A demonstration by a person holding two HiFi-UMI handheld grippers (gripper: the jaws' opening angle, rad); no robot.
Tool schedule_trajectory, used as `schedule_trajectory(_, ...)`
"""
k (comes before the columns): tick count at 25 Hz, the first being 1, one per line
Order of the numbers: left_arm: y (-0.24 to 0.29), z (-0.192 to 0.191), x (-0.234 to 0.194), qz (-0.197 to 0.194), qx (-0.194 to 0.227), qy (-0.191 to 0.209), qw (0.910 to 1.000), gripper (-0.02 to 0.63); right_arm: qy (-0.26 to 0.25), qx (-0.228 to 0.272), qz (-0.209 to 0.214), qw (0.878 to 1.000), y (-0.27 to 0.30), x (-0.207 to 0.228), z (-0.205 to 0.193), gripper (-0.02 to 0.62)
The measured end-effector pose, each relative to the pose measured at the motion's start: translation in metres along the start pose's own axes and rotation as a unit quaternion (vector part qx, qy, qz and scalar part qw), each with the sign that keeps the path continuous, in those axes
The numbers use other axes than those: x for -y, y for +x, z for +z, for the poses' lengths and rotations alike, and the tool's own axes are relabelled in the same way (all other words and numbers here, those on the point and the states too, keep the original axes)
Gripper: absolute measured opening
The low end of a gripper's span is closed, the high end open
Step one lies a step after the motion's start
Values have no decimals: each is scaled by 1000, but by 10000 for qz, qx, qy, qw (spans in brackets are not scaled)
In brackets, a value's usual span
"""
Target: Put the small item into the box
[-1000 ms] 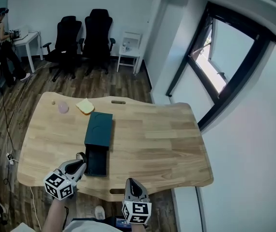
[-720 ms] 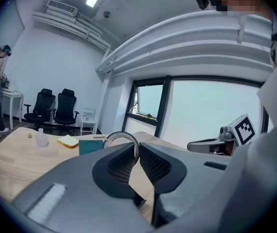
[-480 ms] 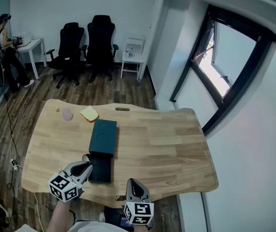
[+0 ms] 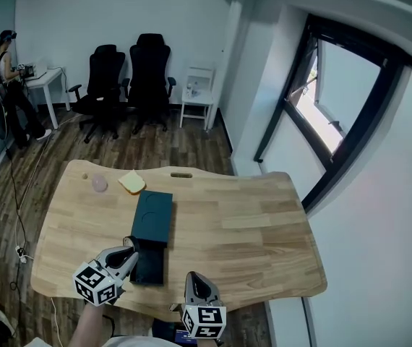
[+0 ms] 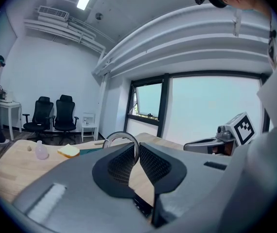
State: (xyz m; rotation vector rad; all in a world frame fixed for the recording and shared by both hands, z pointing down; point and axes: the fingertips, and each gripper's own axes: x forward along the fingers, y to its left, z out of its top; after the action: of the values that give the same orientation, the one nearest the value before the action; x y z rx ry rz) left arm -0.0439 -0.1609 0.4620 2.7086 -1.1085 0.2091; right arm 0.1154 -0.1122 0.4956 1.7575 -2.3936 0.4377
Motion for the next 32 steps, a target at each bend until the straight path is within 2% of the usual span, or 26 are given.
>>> schedule_trajectory(19, 14, -26, -10, -127, -244, -102, 9996, 34, -71, -219, 116, 9997, 12, -6, -19, 5)
schedule_trajectory(32, 40, -84, -27, -235, -941, -246, 9950, 34, 73, -639, -30, 9979, 40, 14, -47, 4)
